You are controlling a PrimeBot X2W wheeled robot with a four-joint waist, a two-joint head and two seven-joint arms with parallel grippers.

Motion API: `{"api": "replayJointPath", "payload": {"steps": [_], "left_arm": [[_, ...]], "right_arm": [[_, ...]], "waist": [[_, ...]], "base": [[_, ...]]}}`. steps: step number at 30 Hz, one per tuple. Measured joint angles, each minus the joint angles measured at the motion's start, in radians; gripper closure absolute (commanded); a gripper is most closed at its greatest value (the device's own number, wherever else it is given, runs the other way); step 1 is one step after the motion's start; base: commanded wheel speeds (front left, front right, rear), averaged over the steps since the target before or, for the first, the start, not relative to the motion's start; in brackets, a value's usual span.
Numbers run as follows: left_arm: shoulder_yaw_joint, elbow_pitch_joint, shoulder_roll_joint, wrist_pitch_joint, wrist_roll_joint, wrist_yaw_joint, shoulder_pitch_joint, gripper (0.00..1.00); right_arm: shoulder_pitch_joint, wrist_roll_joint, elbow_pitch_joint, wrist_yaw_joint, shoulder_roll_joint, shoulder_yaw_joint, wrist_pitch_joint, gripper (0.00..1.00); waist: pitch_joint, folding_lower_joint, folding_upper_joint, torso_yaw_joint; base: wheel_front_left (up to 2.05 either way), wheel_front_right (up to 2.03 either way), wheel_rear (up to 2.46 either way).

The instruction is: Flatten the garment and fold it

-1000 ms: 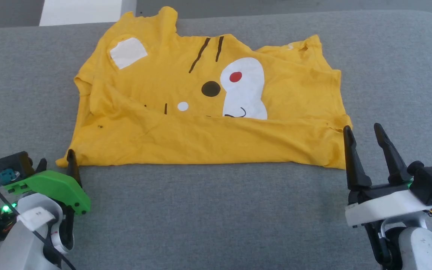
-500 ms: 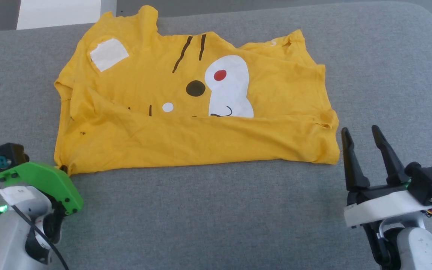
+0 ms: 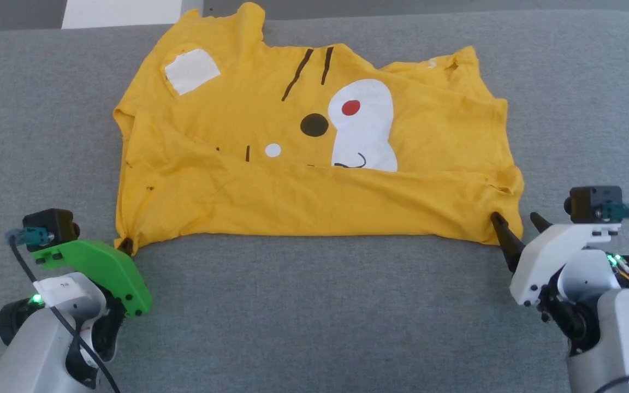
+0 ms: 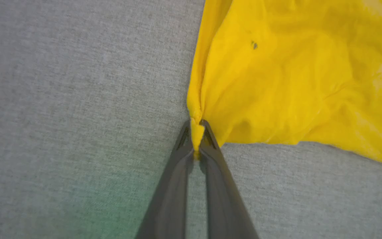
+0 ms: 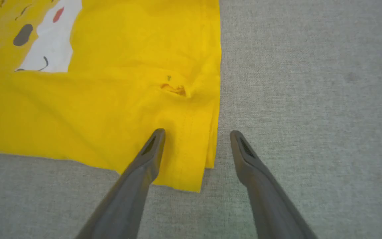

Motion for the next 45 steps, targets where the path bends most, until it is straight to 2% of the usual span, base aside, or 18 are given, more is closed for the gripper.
{"api": "replayJointPath", "payload": {"steps": [5,6,7,8,9,13,16,17,18,22,25,30,35,40,45], "left_arm": [[-0.017,0.002,-0.01,-0.018,0.012,-0.01,-0.012,1.0],[-0.019,0.003,-0.012,-0.022,0.016,-0.013,-0.014,1.0],[-0.022,0.005,-0.014,-0.027,0.018,-0.017,-0.015,1.0],[-0.024,0.005,-0.014,-0.035,0.023,-0.018,-0.016,1.0],[-0.026,0.006,-0.016,-0.043,0.028,-0.02,-0.017,1.0],[-0.03,0.013,-0.025,-0.098,0.05,-0.031,-0.018,1.0],[-0.02,0.02,-0.027,-0.172,0.07,-0.031,-0.018,1.0],[-0.003,0.036,-0.024,-0.244,0.097,-0.03,-0.016,1.0],[0.004,0.034,-0.023,-0.263,0.103,-0.028,-0.012,1.0],[0.026,-0.01,-0.014,-0.298,0.104,-0.003,0.05,1.0],[0.039,-0.071,0.001,-0.293,0.104,0.033,0.135,1.0],[0.042,-0.179,0.016,-0.243,0.101,0.095,0.28,1.0],[0.022,-0.226,0.02,-0.184,0.093,0.125,0.376,1.0],[0.01,-0.205,0.022,-0.174,0.08,0.119,0.388,1.0],[-0.001,-0.156,0.018,-0.184,0.06,0.078,0.368,1.0]], "right_arm": [[-0.037,-0.013,0.004,0.0,0.0,-0.035,0.222,0.0],[-0.041,-0.015,-0.002,0.0,0.0,-0.04,0.254,0.07],[-0.044,-0.016,-0.012,0.0,-0.001,-0.042,0.294,0.56],[-0.046,-0.016,-0.025,0.0,-0.002,-0.043,0.329,0.69],[-0.046,-0.016,-0.036,0.0,-0.003,-0.045,0.352,1.0],[-0.033,-0.013,-0.09,0.0,-0.001,-0.052,0.376,1.0],[-0.021,-0.008,-0.131,0.0,0.001,-0.052,0.303,1.0],[-0.008,0.019,-0.161,0.0,0.001,-0.052,0.211,1.0],[0.001,0.021,-0.169,0.0,0.002,-0.052,0.184,1.0],[0.07,0.053,-0.204,0.0,0.002,-0.056,0.134,1.0],[0.134,0.066,-0.251,0.0,0.002,-0.061,0.134,1.0],[0.259,0.091,-0.318,0.0,0.003,-0.083,0.2,1.0],[0.328,0.109,-0.313,0.0,0.003,-0.09,0.231,1.0],[0.33,0.092,-0.243,0.0,0.002,-0.068,0.232,1.0],[0.311,0.068,-0.177,0.0,0.001,-0.051,0.206,1.0]], "waist": [[0.01,0.0,0.0,0.022],[0.012,0.0,0.0,0.026],[0.014,0.0,0.0,0.03],[0.015,0.0,0.0,0.033],[0.016,0.0,0.0,0.036],[0.011,0.0001,0.0,0.045],[-0.004,0.0,0.0,0.047],[-0.025,0.0001,0.0,0.047],[-0.035,0.0,0.0,0.047],[-0.073,0.0,0.0,0.045],[-0.099,0.0,0.0,0.042],[-0.123,0.0,0.0,0.038],[-0.106,0.0,0.0,0.035],[-0.078,0.0,0.0,0.036],[-0.065,0.0,0.0,0.041]], "base": [[0.0,0.0,0.0],[0.0,0.0,0.0],[0.0,0.0,0.0],[0.0,0.0,0.0],[0.0,0.0,0.0],[0.0,0.0,0.0],[0.0,0.0,0.0],[0.0,0.0,0.0],[0.0,0.0,0.0],[0.0,0.0,0.0],[0.0,0.0,0.0],[0.0,0.0,0.0],[0.0,0.0,0.0],[0.0,0.0,0.0],[0.0,0.0,0.0]]}}
